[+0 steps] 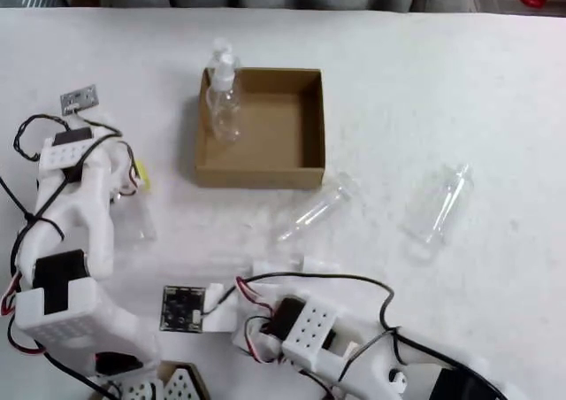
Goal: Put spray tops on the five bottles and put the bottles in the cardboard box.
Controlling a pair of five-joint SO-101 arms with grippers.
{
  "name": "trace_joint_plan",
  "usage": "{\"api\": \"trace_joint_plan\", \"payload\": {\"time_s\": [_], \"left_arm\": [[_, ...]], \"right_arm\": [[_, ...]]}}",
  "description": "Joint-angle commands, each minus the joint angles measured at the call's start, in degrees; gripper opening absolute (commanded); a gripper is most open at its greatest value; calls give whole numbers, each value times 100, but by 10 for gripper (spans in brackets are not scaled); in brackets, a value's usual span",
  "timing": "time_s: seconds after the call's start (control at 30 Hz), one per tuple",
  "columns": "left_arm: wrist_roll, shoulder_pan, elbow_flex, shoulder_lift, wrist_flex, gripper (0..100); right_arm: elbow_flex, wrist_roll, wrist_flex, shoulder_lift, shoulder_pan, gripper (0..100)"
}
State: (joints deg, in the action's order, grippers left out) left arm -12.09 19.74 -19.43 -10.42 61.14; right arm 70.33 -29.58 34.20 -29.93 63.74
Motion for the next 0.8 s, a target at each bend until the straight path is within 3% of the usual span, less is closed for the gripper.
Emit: {"api": "trace_joint_plan", "payload": {"time_s": [0.0,0.13,0.33,0.6,0.77], "left_arm": [[26,84,290,84,88,20],[360,84,290,84,97,20],[396,84,167,110,70,20],[404,84,123,119,62,20],[413,84,114,110,62,20]], "right_arm": [[-360,-62,611,-207,-321,16],[-571,-167,1780,-927,-778,16],[-615,-1679,3635,-2396,-2053,16],[-598,-3578,4822,-3644,-4743,16],[-580,-4756,4998,-3741,-6563,16]]}}
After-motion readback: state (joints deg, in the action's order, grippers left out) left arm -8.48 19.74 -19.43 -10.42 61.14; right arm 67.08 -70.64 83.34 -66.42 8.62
